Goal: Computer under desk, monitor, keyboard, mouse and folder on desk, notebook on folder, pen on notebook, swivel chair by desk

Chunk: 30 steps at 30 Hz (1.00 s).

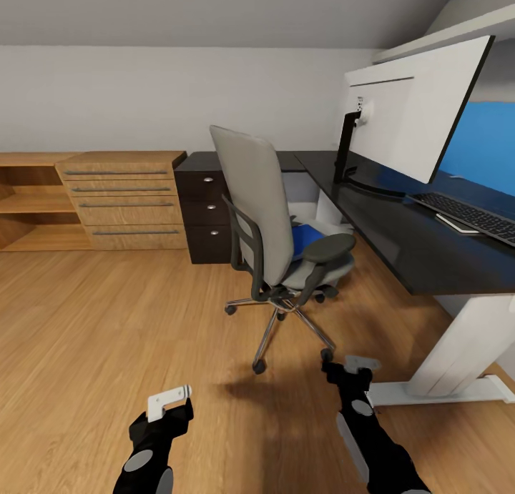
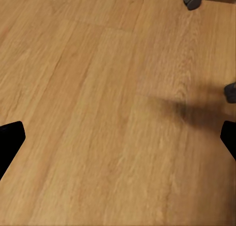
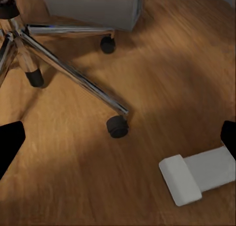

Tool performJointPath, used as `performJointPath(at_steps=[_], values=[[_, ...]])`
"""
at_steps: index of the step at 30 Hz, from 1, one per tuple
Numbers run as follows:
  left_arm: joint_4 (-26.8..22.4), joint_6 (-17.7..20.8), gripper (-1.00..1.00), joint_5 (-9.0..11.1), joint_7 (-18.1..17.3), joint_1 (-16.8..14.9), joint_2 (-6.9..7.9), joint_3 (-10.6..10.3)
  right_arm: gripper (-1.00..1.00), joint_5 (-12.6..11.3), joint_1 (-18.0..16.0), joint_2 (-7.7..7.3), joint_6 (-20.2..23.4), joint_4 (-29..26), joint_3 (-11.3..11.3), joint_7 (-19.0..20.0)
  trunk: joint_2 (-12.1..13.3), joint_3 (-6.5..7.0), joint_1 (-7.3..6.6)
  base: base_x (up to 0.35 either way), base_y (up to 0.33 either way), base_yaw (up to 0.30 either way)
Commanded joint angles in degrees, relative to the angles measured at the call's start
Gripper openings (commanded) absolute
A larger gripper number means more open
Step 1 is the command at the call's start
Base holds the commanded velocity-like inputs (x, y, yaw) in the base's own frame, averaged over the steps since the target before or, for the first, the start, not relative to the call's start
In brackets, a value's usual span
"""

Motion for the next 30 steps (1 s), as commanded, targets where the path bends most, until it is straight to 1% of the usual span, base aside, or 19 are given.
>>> performJointPath(at_steps=[1, 2, 3, 4, 5, 6, 7, 9, 10, 11, 15, 19, 21, 22, 24, 26, 29, 30], values=[[-0.17, 0.09, 1.00, 0.53, 0.45, 0.00, 0.01, -0.13, 1.00, -0.51, -3.28, -0.44, -0.22, 2.97, 0.07, -2.23, -0.02, -0.05, -0.01, 0.000, 0.000, 0.000], [-0.25, 0.07, 1.00, 0.53, 0.45, 0.00, 0.01, -0.16, 1.00, -0.55, -4.82, -0.58, -0.25, 4.78, 0.04, -2.91, -0.02, -0.05, -0.01, 0.000, 0.000, 0.000], [-0.94, 0.06, 1.00, 0.50, 0.43, 0.00, 0.01, -0.35, 1.00, -0.78, -11.05, -0.99, -0.45, 13.70, -0.08, -4.49, -0.02, -0.05, -0.01, 0.000, 0.000, 0.000], [-1.17, 0.06, 1.00, 0.49, 0.43, 0.00, 0.01, -0.38, 1.00, -0.87, -12.69, -1.07, -0.52, 16.09, -0.12, -4.70, -0.02, -0.05, -0.01, 0.000, 0.000, 0.000], [-1.57, 0.06, 1.00, 0.48, 0.43, 0.00, 0.01, -0.39, 1.00, -1.12, -16.01, -1.24, -0.82, 20.64, -0.22, -5.00, -0.02, -0.05, -0.01, 0.000, 0.000, 0.000], [-1.74, 0.06, 1.00, 0.47, 0.45, 0.00, 0.01, -0.39, 1.00, -1.31, -17.59, -1.31, -1.10, 22.66, -0.28, -5.10, -0.02, -0.05, -0.01, 0.000, 0.000, 0.000], [-1.98, 0.04, 1.00, 0.47, 0.47, 0.00, 0.01, -0.39, 1.00, -1.88, -20.41, -1.41, -1.93, 25.88, -0.38, -5.26, -0.02, -0.05, -0.01, 0.000, 0.000, 0.000], [-2.14, 0.05, 1.00, 0.46, 0.48, 0.00, 0.01, -0.39, 1.00, -2.57, -22.48, -1.56, -2.95, 28.05, -0.46, -5.36, -0.02, -0.05, -0.01, 0.000, 0.000, 0.000], [-2.24, 0.05, 1.00, 0.46, 0.49, 0.00, 0.01, -0.39, 1.00, -3.31, -23.83, -1.94, -3.69, 29.44, -0.52, -5.42, -0.02, -0.05, -0.01, 0.000, 0.000, 0.000], [-2.33, 0.06, 1.00, 0.46, 0.50, 0.00, 0.01, -0.36, 1.00, -4.36, -24.99, -2.68, -4.37, 30.66, -0.56, -5.47, -0.02, -0.05, -0.01, 0.000, 0.000, 0.000], [-2.35, 0.06, 1.00, 0.46, 0.51, 0.00, 0.07, -0.32, 1.00, -5.92, -25.96, -3.45, -5.19, 32.02, -0.57, -5.53, -0.02, -0.05, -0.01, 0.000, 0.000, 0.000], [-2.26, 0.05, 1.00, 0.45, 0.53, 0.00, 0.06, -0.31, 1.00, -6.34, -26.20, -4.21, -5.22, 31.35, -0.49, -5.83, -0.02, -0.05, -0.01, 0.000, 0.000, 0.000], [-2.01, 0.06, 1.00, 0.52, 0.54, 0.00, 0.02, -0.37, 1.00, -6.01, -26.27, -4.44, -5.74, 30.47, 0.13, -6.00, -0.02, -0.05, -0.01, 0.000, 0.000, 0.000], [-1.90, 0.07, 1.00, 0.53, 0.54, 0.00, 0.02, -0.39, 1.00, -5.37, -26.26, -4.48, -6.87, 29.24, 0.77, -6.00, -0.02, -0.05, -0.01, 0.000, 0.000, 0.000], [-1.84, 0.06, 1.00, 0.54, 0.52, 0.00, 0.01, -0.38, 1.00, -4.93, -26.23, -4.58, -8.77, 28.40, 1.10, -5.76, -0.02, -0.05, -0.01, 0.000, 0.000, 0.000], [-1.72, 0.06, 1.00, 0.49, 0.52, 0.00, 0.01, -0.39, 1.00, -4.58, -26.17, -4.64, -12.25, 28.04, 1.28, -5.61, -0.02, -0.05, -0.01, 0.000, 0.000, 0.000], [-1.14, 0.06, 1.00, 0.47, 0.50, 0.00, 0.01, -0.39, 1.00, -4.38, -26.14, -4.66, -14.92, 28.00, 1.31, -5.60, -0.02, -0.05, -0.01, 0.000, 0.000, 0.000], [-1.01, 0.04, 1.00, 0.47, 0.48, 0.00, 0.01, -0.39, 1.00, -4.36, -26.13, -4.64, -15.22, 28.01, 1.31, -5.60, -0.02, -0.05, -0.01, 0.000, 0.000, 0.000]])
